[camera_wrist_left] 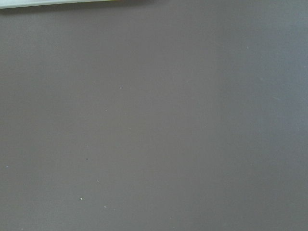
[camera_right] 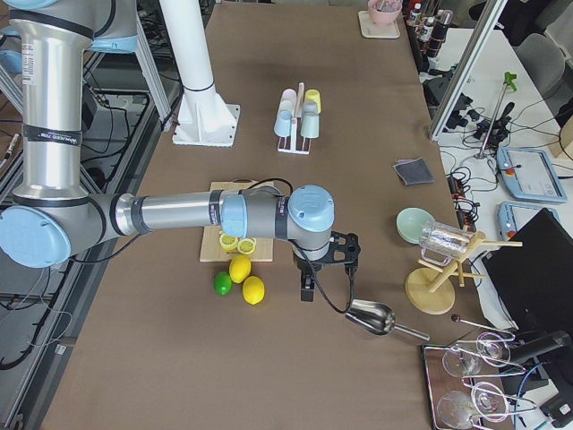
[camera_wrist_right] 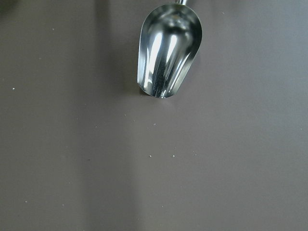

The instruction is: Place cup on cup holder

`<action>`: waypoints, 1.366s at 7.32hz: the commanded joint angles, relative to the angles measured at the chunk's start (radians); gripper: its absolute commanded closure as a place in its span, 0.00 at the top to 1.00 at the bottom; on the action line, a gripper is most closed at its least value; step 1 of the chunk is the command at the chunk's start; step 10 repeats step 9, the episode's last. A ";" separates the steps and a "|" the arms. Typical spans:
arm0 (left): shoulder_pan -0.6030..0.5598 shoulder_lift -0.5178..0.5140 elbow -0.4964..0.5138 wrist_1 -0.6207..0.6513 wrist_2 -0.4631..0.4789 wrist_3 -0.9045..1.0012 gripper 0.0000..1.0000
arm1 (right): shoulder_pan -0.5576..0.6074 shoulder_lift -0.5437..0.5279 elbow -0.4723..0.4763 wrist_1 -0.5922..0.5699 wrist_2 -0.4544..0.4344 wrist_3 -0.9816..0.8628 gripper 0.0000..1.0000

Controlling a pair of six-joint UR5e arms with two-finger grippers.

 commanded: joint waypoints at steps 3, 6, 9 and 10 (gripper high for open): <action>0.000 -0.001 -0.001 -0.001 0.000 -0.001 0.99 | 0.006 -0.003 0.004 0.000 0.006 0.022 1.00; 0.000 -0.001 0.000 -0.001 0.000 0.000 0.99 | 0.011 -0.004 0.004 0.000 0.007 0.020 1.00; 0.000 -0.009 0.002 -0.001 -0.002 -0.003 0.99 | 0.017 -0.009 0.007 -0.001 -0.002 0.022 1.00; 0.000 -0.009 0.002 -0.001 -0.002 -0.003 0.99 | 0.017 -0.009 0.007 -0.001 -0.002 0.022 1.00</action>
